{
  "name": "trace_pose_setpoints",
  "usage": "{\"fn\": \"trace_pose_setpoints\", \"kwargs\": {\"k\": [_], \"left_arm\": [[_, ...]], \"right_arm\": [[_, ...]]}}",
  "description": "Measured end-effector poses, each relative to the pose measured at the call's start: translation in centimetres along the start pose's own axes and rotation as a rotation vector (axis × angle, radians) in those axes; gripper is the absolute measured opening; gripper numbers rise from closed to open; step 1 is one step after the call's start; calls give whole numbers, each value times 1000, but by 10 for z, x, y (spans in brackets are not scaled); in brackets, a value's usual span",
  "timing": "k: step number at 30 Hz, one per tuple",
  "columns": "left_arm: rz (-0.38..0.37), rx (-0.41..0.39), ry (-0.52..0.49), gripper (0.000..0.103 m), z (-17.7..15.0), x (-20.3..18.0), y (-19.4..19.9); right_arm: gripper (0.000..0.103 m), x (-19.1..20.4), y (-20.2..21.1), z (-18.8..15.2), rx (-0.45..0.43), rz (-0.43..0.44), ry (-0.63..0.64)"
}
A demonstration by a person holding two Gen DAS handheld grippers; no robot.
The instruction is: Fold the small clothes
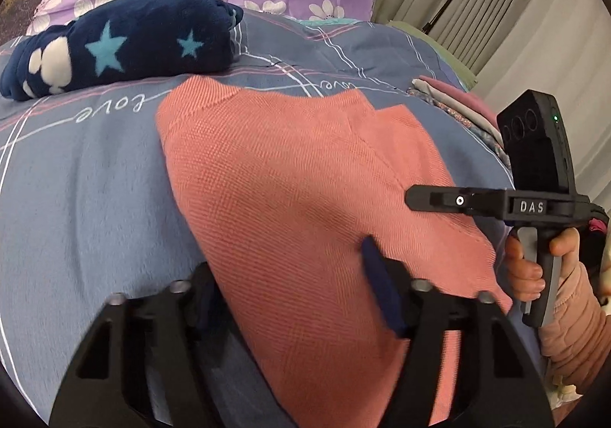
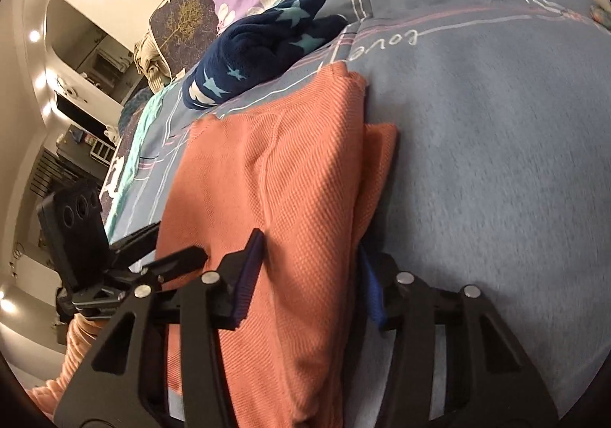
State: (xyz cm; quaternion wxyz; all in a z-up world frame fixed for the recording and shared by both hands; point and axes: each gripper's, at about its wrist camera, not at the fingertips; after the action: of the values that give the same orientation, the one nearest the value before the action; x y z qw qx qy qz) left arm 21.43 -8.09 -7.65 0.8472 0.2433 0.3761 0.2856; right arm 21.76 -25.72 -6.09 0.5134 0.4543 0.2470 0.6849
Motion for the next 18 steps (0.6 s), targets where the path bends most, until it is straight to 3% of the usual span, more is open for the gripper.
{"fn": "trace_pose_setpoints", "kwargs": {"k": [2,4,6,8,12,18], "left_arm": [[-2,-19,-1,36,2,1,5],[22,-33,-36,28,3,-7,10],[73,-40,-109,26,5,-24,15],[113,-53,-174,25,6,-42,22],[148,-104,-262,24,13,-77,44],[146,-156,-346,24,31,-118,62]], "right_arm": [[34,2,3,-2,-13,-11,-4],[29,14,13,-6,-45,-81,26],[25,40,33,-13,-121,-185,126],[23,60,50,-19,-183,-227,185],[22,83,88,-31,-295,-270,241],[22,84,136,-34,-421,-298,241]]}}
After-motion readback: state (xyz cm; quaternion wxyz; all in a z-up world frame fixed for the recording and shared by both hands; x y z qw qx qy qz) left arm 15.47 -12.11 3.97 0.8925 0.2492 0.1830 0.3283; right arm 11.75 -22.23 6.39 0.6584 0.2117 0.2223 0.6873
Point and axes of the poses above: each gripper's, at about its wrist camera, not at the fingertips, and y roughly against the way its jaws point, x to its left, z to its top, and after that the axes turned 13 degrees about -z, right-handed
